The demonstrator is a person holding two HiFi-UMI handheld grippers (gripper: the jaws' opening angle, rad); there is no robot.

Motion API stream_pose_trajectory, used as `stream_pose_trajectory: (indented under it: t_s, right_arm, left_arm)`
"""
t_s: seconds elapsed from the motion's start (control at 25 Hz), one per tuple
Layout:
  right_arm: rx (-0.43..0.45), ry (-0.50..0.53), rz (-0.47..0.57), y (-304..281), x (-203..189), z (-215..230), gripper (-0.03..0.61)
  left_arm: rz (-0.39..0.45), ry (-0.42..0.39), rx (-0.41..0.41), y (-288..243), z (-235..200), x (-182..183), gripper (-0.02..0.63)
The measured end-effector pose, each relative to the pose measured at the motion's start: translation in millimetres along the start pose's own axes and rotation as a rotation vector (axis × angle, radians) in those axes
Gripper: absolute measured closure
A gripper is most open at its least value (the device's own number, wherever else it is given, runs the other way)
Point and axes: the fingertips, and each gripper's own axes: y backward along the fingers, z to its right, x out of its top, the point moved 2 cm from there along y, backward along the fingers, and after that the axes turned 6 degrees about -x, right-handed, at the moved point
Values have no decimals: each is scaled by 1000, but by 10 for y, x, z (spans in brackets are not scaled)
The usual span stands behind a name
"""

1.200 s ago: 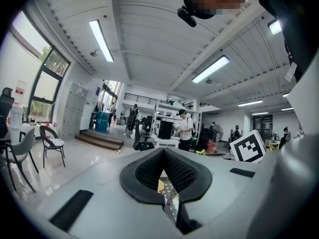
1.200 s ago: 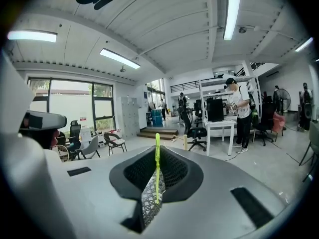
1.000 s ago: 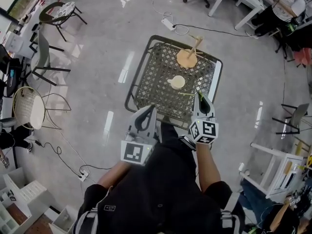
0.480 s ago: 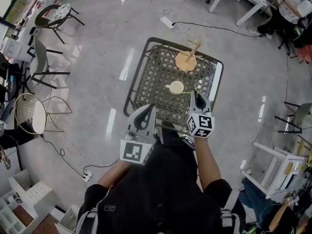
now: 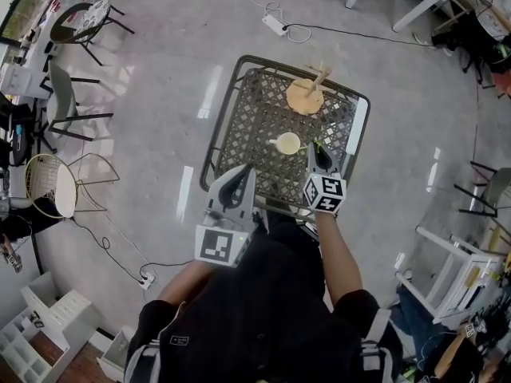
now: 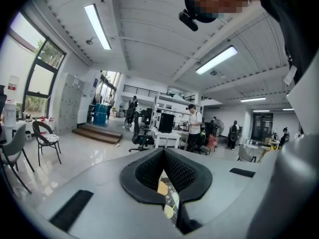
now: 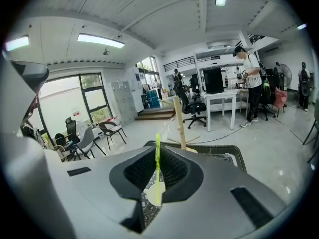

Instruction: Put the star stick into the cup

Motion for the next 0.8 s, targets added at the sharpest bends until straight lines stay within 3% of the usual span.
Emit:
stream_pose_trajectory:
  t_s: [0.8]
  right_arm:
    - [24, -222, -176, -768, -633, 314, 555]
  left_arm:
    - [-66, 31, 30, -529, -105, -150, 598]
